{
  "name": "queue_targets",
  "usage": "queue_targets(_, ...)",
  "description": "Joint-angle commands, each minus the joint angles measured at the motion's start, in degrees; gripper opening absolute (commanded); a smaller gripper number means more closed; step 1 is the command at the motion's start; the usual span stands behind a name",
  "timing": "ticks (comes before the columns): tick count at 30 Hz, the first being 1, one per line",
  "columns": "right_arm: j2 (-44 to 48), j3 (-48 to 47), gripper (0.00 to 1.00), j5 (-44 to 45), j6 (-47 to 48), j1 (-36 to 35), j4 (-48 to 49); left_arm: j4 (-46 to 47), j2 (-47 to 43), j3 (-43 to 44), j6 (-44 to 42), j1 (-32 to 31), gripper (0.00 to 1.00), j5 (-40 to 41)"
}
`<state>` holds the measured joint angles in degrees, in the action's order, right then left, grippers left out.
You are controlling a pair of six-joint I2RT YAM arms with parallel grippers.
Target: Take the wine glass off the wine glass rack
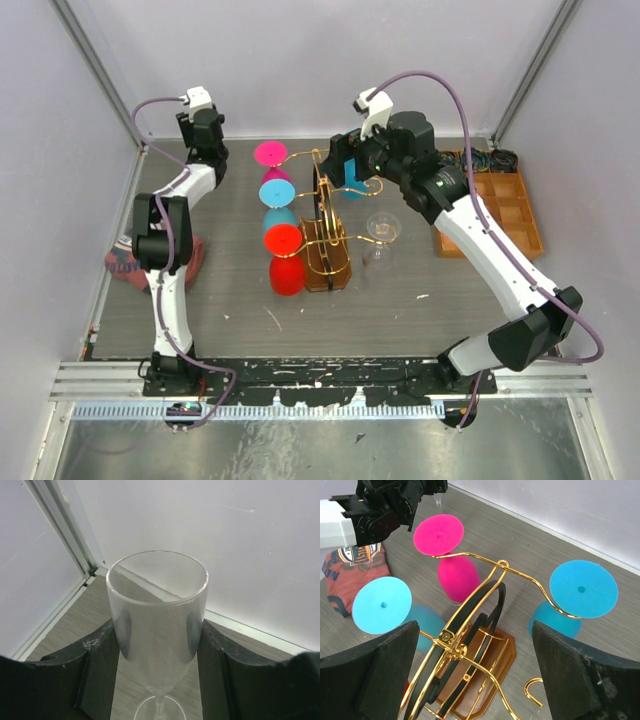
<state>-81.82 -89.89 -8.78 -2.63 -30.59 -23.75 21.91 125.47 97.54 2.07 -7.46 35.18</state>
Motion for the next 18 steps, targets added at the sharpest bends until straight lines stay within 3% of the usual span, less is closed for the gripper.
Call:
queue_targets(1, -1.63, -1.49, 1.0, -2.34, -1.05, 1.32, 4.35, 15.18, 1.48, 1.38, -2.36, -0.73, 0.35, 2.58)
queue_targets(5, -4.35, -1.83, 0.98, -4.64, -1.53, 2.28, 6.06, 23.06, 4.04, 0.9, -6.99, -2.2, 0.32, 2.14)
queue_targets(10, -5.66, -0.58, 0.97, -5.72, -2.81, 3.04, 7.96, 24.43, 7.14, 2.11, -7.13, -2.45, 0.32, 3.06)
queue_targets(15, -5.72, 0.11, 0.98, -6.28, -2.77, 3.69, 8.47, 26.98, 9.22, 0.75, -6.67, -2.47, 0.46, 4.65)
queue_targets(18, -5.72, 0.06, 0.97, -6.58, -2.77, 3.84, 8.7, 26.81, 9.87, 0.64, -6.2, -2.47, 0.47, 5.28)
